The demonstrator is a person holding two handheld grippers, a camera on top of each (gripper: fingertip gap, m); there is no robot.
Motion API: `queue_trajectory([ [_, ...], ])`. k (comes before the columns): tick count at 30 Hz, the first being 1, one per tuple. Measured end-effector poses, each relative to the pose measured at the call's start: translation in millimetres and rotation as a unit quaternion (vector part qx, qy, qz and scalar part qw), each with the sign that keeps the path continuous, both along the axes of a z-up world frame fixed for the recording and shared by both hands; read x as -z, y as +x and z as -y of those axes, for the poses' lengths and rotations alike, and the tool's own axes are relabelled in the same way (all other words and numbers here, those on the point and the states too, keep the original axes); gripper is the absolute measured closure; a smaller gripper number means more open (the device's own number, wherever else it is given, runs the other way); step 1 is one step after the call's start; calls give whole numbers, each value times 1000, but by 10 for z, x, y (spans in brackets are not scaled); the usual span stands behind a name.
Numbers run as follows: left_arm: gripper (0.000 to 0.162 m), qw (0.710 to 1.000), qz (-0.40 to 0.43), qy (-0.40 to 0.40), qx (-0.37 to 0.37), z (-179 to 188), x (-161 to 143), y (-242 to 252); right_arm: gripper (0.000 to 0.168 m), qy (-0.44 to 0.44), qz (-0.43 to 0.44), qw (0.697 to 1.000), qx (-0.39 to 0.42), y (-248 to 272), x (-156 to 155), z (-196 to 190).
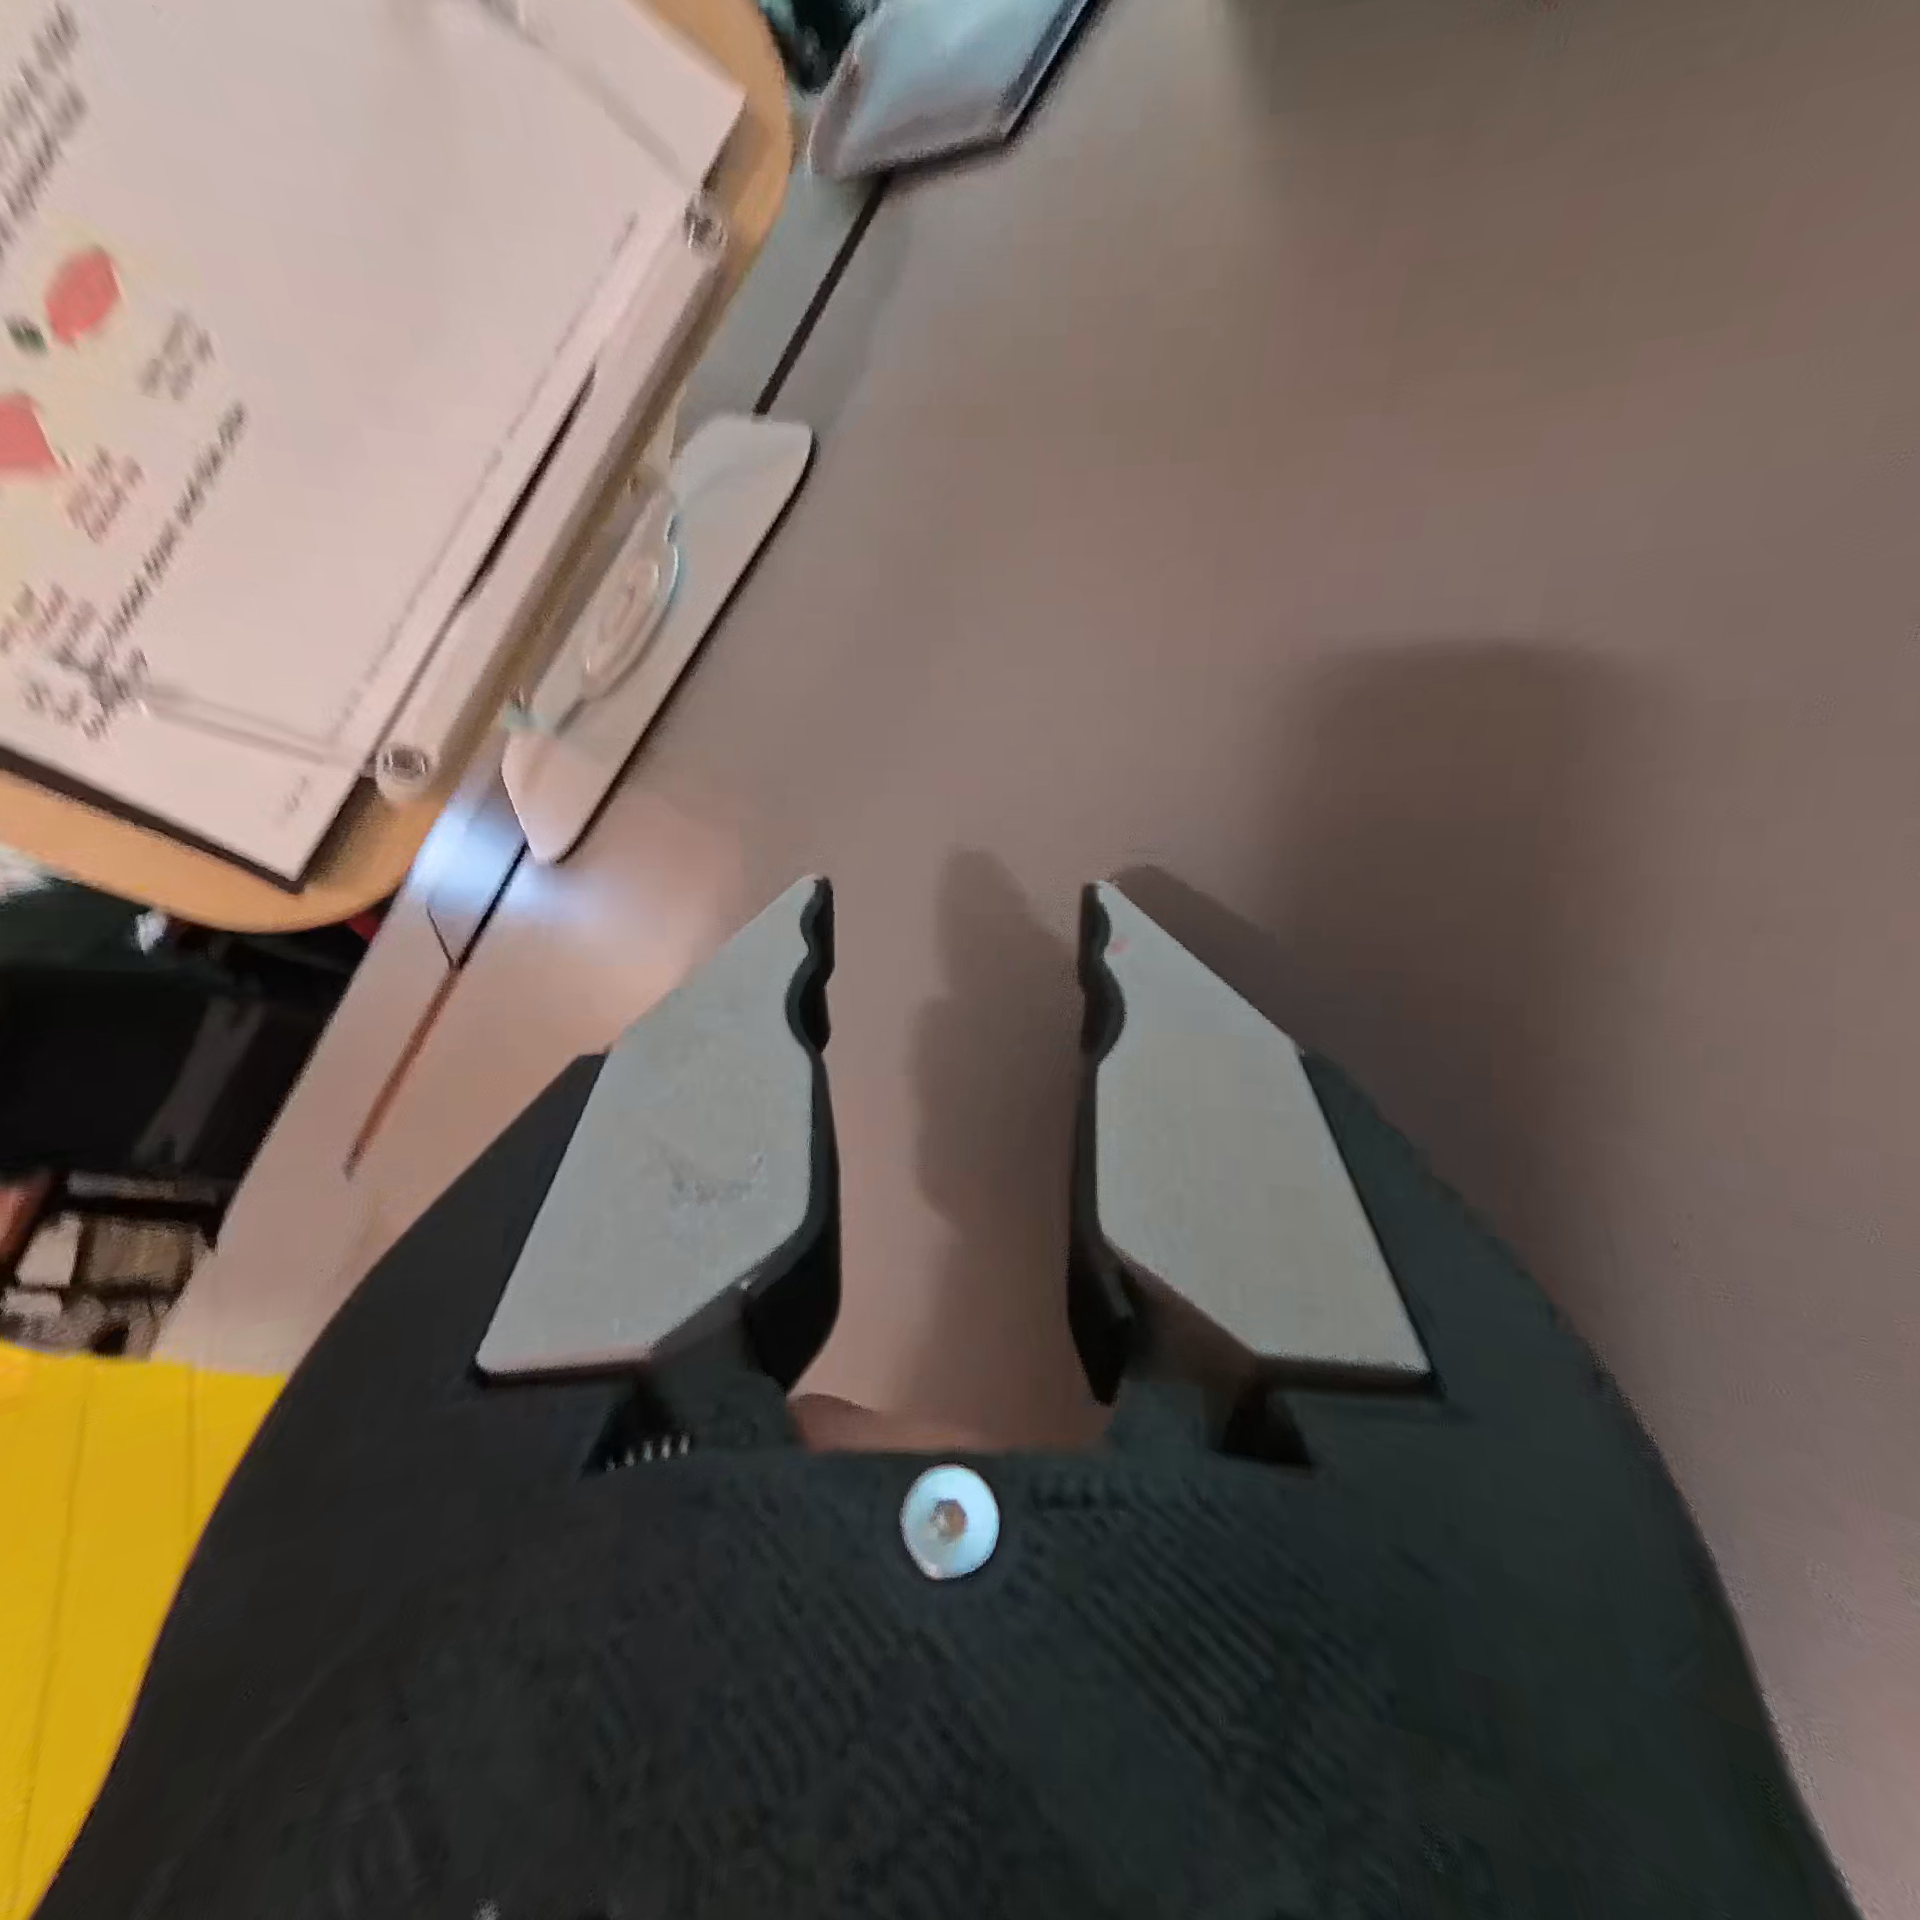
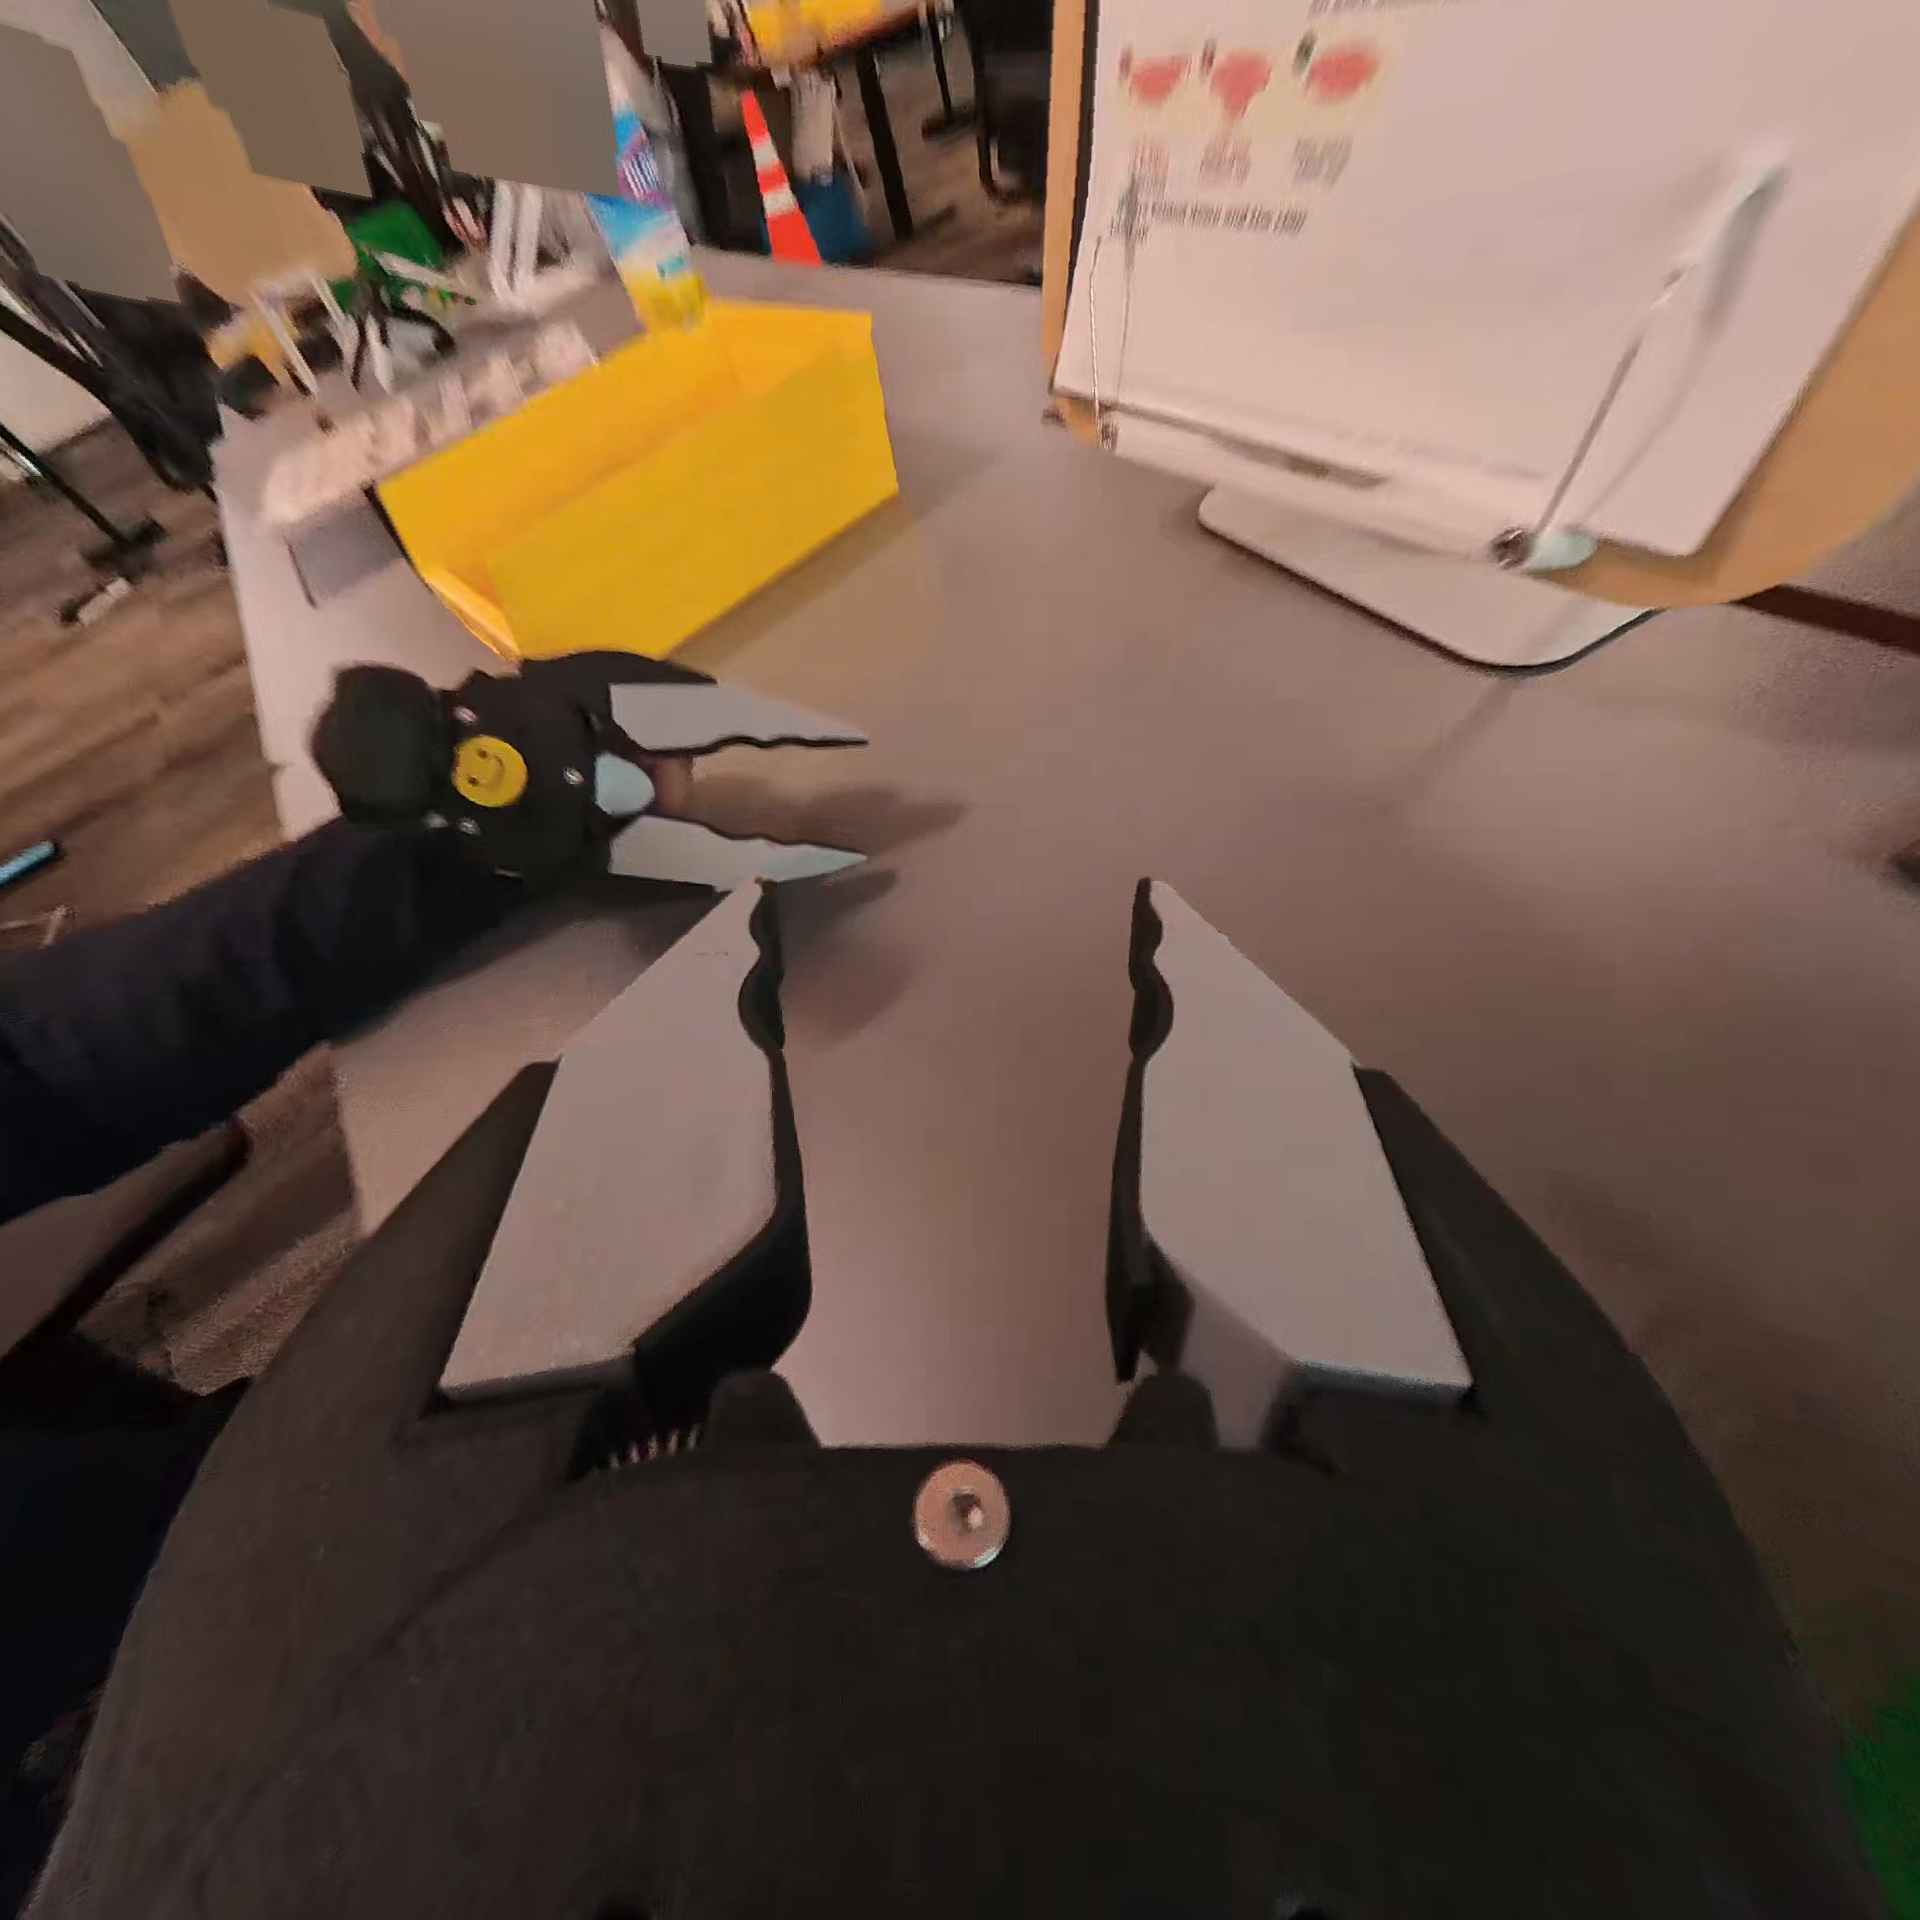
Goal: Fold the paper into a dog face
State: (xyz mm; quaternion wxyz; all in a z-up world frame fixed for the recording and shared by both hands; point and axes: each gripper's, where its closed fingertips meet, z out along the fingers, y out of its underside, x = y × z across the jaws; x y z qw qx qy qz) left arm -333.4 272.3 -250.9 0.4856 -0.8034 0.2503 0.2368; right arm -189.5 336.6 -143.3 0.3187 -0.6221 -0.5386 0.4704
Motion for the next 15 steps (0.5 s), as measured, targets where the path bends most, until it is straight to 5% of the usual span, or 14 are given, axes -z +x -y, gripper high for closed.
queue_trajectory([
  [1,114,1000,8,-10,-22,-1,25,-73,106,1,9,1000,0,-151,113,4],
  [15,113,990,81,-44,-104,65,98,-472,112,105,148,979,87,-804,1214,-696],
])
